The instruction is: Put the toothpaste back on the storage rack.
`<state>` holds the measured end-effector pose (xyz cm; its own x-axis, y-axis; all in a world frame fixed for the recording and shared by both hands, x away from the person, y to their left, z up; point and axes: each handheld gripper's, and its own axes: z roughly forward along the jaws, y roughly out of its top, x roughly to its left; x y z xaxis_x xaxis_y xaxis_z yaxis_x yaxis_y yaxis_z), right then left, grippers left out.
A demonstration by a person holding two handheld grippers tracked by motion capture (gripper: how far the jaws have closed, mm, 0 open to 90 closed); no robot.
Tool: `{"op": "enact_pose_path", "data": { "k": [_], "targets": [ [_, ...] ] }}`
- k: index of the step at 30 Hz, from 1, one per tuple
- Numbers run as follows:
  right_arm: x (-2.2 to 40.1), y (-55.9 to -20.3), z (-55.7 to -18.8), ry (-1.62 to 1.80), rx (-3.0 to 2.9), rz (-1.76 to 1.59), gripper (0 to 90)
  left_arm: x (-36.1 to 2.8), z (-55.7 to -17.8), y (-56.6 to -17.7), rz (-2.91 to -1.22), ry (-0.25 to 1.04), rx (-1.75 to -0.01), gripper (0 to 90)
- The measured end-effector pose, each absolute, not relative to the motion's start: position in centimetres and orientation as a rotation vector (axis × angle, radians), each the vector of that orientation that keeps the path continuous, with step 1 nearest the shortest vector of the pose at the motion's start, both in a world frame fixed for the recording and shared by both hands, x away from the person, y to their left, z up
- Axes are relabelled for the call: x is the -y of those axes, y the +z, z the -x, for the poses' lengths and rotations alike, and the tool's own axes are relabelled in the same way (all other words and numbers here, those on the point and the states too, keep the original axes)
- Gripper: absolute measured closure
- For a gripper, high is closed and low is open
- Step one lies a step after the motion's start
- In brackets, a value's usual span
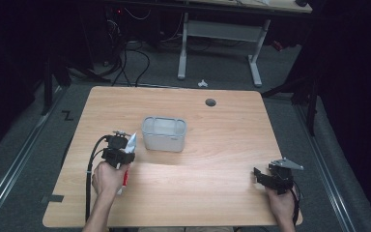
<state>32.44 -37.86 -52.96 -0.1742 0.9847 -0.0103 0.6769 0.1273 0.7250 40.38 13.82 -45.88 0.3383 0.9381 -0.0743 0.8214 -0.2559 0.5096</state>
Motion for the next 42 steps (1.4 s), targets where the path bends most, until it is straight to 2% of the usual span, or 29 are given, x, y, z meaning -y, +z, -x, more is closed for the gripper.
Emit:
{"op": "enact_pose_path", "data": {
  "k": [12, 23, 42],
  "targets": [
    [37.8, -52.9, -32.4, 0.81, -1.914, -1.598, 32.6, -14.3, -39.6, -44.4, -2.104, 0.377, -1.489, 68.9],
    [37.9, -53.0, -32.4, 0.814, -1.912, -1.599, 32.6, -14.5, -39.2, -43.5, -2.069, 0.341, -1.46, 68.8],
    [38.0, -52.9, -32.4, 0.818, -1.915, -1.598, 32.6, -14.0, -38.9, -40.5, -2.041, 0.363, -1.393, 68.7]
  ]
}}
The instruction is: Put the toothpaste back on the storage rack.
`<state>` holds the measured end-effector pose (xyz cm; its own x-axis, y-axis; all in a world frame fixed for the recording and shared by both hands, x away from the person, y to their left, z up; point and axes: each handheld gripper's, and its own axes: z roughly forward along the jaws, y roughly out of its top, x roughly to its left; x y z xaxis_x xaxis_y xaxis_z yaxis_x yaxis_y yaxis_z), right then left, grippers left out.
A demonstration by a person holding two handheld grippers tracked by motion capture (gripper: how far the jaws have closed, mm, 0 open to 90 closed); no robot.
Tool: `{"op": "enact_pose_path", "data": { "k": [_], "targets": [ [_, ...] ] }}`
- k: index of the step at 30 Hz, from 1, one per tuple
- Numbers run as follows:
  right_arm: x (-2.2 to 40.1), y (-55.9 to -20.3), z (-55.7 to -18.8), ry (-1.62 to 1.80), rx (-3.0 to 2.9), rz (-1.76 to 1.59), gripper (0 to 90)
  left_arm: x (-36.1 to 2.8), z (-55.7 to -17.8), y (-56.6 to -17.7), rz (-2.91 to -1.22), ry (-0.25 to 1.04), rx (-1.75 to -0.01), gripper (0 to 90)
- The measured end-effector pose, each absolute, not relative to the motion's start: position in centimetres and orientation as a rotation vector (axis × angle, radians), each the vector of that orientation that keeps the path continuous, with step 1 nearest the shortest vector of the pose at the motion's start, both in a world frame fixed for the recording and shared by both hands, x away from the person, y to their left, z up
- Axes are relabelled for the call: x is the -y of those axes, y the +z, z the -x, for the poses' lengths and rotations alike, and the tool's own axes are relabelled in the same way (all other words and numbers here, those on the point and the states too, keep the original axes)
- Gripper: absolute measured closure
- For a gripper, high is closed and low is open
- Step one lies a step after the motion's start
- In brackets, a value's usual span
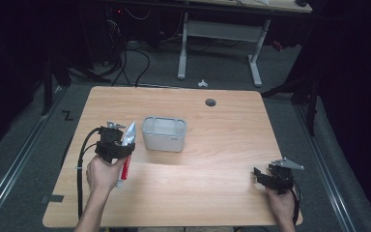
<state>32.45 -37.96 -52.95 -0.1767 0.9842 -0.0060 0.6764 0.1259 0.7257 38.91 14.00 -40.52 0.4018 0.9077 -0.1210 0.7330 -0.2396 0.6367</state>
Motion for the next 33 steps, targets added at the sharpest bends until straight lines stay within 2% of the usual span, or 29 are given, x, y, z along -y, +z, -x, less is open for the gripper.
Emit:
{"op": "enact_pose_path", "data": {
  "k": [33],
  "targets": [
    [37.9, -52.9, -32.4, 0.821, -1.919, -1.598, 32.4, -9.9, -41.4, -37.3, -2.037, 0.361, -1.264, 69.1]
  ]
}}
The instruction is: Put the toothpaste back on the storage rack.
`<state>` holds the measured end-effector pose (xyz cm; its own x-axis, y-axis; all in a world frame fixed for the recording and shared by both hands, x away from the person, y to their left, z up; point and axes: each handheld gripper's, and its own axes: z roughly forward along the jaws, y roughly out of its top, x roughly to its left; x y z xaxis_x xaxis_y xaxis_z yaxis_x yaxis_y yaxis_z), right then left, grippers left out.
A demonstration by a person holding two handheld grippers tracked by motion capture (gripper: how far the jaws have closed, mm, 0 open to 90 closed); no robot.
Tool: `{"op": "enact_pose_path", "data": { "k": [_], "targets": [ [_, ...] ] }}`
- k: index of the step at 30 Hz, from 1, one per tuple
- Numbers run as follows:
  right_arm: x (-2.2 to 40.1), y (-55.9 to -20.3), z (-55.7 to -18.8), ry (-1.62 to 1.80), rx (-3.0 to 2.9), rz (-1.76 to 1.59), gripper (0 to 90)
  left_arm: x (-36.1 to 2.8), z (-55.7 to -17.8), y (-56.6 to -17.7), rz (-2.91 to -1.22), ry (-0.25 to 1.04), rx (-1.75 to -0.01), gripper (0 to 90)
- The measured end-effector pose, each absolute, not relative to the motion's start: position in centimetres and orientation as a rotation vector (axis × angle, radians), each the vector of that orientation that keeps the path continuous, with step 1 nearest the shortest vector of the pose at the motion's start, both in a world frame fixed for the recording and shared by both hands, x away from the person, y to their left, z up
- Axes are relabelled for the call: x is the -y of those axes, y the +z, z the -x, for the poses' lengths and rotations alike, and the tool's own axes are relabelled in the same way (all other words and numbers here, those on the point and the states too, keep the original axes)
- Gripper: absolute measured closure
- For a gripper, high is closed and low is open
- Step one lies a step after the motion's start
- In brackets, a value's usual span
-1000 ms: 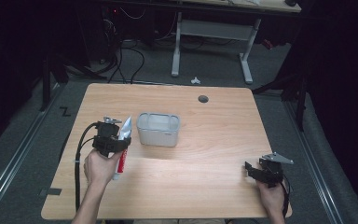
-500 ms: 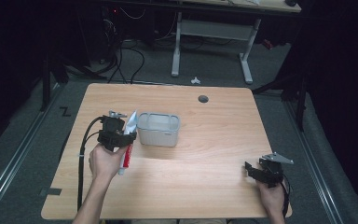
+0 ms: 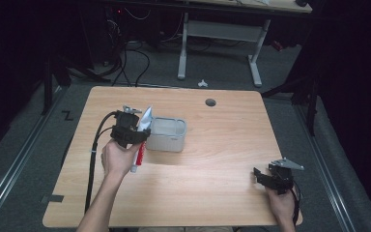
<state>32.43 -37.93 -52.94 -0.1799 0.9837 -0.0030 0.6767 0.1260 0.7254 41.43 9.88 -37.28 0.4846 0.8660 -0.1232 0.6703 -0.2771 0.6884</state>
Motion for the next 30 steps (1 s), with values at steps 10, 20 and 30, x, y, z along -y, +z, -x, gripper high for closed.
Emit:
{"op": "enact_pose_path", "data": {
  "k": [10, 20, 30],
  "targets": [
    [37.9, -53.0, -32.4, 0.827, -1.919, -1.597, 32.3, -8.2, -42.4, -36.3, -2.035, 0.364, -1.215, 69.3],
    [37.9, -53.0, -32.4, 0.83, -1.919, -1.596, 32.3, -7.2, -43.7, -35.9, -2.032, 0.384, -1.182, 69.9],
    [37.9, -52.9, -32.4, 0.826, -1.92, -1.6, 32.3, -6.2, -45.0, -35.6, -2.004, 0.43, -1.165, 69.7]
  ]
}}
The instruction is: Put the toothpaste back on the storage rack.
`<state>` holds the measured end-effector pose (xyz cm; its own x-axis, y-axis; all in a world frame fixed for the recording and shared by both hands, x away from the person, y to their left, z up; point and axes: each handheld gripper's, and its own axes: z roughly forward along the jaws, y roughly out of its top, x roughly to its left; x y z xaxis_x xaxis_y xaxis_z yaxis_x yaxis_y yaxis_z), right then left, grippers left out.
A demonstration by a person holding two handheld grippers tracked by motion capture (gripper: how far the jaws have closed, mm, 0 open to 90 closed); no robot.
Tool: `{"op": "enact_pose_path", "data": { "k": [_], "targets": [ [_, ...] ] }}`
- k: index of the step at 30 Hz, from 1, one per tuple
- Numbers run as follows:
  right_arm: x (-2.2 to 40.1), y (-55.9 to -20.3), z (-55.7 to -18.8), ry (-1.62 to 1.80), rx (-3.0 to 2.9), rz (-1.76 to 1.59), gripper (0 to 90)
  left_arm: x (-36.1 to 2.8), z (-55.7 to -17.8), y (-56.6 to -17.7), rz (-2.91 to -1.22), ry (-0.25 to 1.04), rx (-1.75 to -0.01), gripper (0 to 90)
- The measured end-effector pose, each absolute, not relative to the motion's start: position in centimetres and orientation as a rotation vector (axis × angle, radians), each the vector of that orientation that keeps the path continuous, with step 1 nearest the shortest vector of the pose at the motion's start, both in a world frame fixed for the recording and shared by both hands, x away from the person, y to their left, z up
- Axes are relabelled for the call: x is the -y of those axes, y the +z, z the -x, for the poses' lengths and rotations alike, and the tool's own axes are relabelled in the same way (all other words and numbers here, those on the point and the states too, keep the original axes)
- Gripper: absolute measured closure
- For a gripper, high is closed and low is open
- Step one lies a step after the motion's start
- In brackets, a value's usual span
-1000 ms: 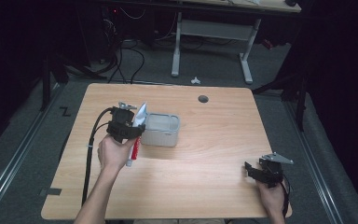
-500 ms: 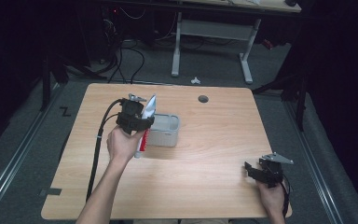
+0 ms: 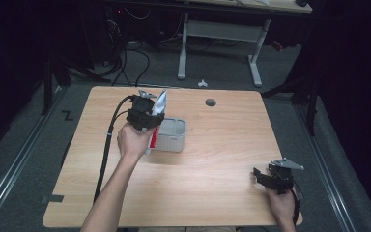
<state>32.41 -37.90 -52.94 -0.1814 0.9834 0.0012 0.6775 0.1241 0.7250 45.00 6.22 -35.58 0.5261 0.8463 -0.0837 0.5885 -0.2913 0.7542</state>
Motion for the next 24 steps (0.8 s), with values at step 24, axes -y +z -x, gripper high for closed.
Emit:
{"op": "enact_pose_path", "data": {
  "k": [24],
  "targets": [
    [37.8, -52.9, -32.4, 0.82, -1.927, -1.591, 32.4, -3.9, -48.6, -34.3, -1.884, 0.466, -1.134, 69.8]
  ]
}}
